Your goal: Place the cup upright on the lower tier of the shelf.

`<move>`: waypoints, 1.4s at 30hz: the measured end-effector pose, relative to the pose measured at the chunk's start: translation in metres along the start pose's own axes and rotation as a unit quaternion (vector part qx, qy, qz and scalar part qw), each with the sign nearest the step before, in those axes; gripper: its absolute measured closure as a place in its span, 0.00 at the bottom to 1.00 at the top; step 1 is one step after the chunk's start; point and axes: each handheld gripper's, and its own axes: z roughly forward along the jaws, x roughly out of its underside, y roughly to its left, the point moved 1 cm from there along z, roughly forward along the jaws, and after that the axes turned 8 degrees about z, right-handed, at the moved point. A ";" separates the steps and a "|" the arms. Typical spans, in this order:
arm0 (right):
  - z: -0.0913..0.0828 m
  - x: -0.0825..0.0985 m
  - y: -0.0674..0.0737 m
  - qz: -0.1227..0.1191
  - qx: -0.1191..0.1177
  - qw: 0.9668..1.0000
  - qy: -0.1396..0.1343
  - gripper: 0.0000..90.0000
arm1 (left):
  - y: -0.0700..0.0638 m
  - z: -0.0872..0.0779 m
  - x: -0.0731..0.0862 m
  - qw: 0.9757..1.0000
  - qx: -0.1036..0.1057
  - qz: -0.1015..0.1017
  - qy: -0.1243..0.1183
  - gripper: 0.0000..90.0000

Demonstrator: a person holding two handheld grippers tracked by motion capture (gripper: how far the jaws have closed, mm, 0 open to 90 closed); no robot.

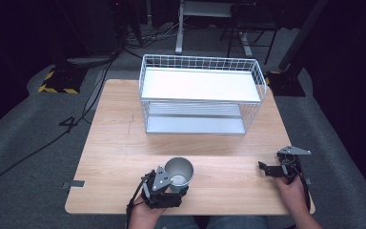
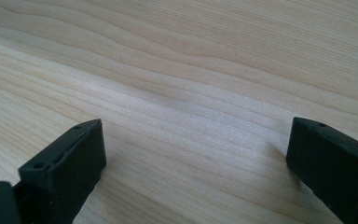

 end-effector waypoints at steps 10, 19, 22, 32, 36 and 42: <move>0.000 0.000 0.000 0.000 0.000 1.000 0.000 0.05 | 0.014 -0.008 -0.021 1.000 -0.006 -0.004 -0.012 0.26; 0.000 0.000 0.000 0.000 0.000 1.000 0.000 0.05 | 0.023 0.001 -0.033 1.000 -0.007 -0.009 -0.010 0.26; 0.000 0.000 0.000 0.000 0.000 1.000 0.000 0.05 | 0.026 0.007 -0.039 1.000 -0.007 -0.016 -0.011 0.26; 0.000 0.000 0.000 0.000 0.000 1.000 0.000 0.05 | 0.039 0.028 -0.055 1.000 -0.020 -0.020 -0.004 0.26; 0.000 0.000 0.000 -0.001 0.000 1.000 -0.001 0.05 | 0.043 0.035 -0.060 0.999 -0.019 -0.029 -0.008 0.26; 0.000 0.000 0.000 -0.001 0.000 1.000 -0.001 0.05 | 0.054 0.048 -0.067 0.999 -0.028 -0.036 0.001 0.26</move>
